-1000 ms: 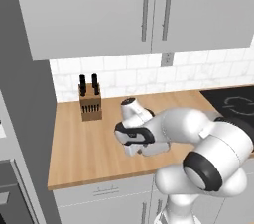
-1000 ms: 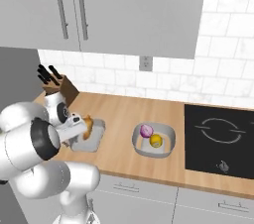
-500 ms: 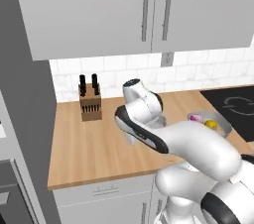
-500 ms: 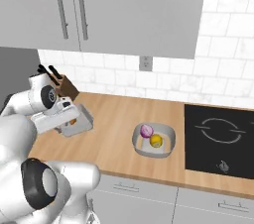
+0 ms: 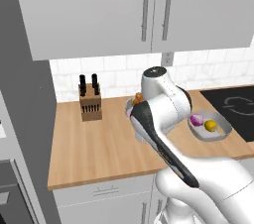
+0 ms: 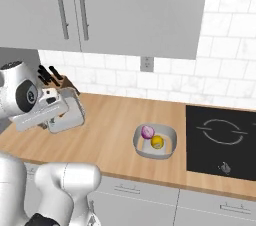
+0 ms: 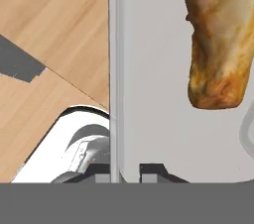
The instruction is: Take the meat container that has the chicken drumstick and place it on the second highest rack of the freezer. Then take the vegetable container that has the lemon and onion and place it on the highest rack of the freezer.
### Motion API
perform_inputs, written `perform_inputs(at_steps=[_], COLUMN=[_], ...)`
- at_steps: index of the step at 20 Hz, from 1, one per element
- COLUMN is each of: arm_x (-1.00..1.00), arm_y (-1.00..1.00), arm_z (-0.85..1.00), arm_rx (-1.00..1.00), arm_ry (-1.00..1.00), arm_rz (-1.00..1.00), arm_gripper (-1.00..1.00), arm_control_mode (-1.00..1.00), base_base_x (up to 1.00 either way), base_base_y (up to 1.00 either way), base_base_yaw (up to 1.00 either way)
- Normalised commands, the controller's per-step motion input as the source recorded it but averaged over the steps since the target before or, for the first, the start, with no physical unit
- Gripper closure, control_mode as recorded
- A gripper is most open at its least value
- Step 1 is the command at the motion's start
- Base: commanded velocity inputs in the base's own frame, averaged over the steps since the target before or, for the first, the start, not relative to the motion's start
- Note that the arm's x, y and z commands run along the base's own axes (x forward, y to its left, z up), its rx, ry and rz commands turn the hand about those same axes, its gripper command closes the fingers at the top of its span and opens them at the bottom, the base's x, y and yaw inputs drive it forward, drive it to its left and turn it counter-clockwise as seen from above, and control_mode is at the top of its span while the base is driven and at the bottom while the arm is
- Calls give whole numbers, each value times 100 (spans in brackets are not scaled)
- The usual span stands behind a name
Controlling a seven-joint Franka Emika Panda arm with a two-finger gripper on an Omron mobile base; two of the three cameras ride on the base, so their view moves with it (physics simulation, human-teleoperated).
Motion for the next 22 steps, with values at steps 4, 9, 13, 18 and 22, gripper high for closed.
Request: perform_inputs(at_steps=[4, 9, 13, 18, 22], arm_x=[-36, -20, -11, -25, 0], arm_y=[0, 0, 0, 8, 0], arm_z=[100, 75, -4, -4, 0], arm_rx=[26, 10, 2, 0, 0], arm_ry=[0, -1, 10, 4, 0], arm_rz=[-20, -9, 0, 0, 0], arm_gripper=[100, 100, 100, 100, 100], arm_control_mode=[-100, -100, -100, 100, 100], base_base_x=[0, 0, 0, -20, -100], base_base_y=[0, 0, 0, 2, 13], base_base_yaw=[0, 0, 0, 0, 1])
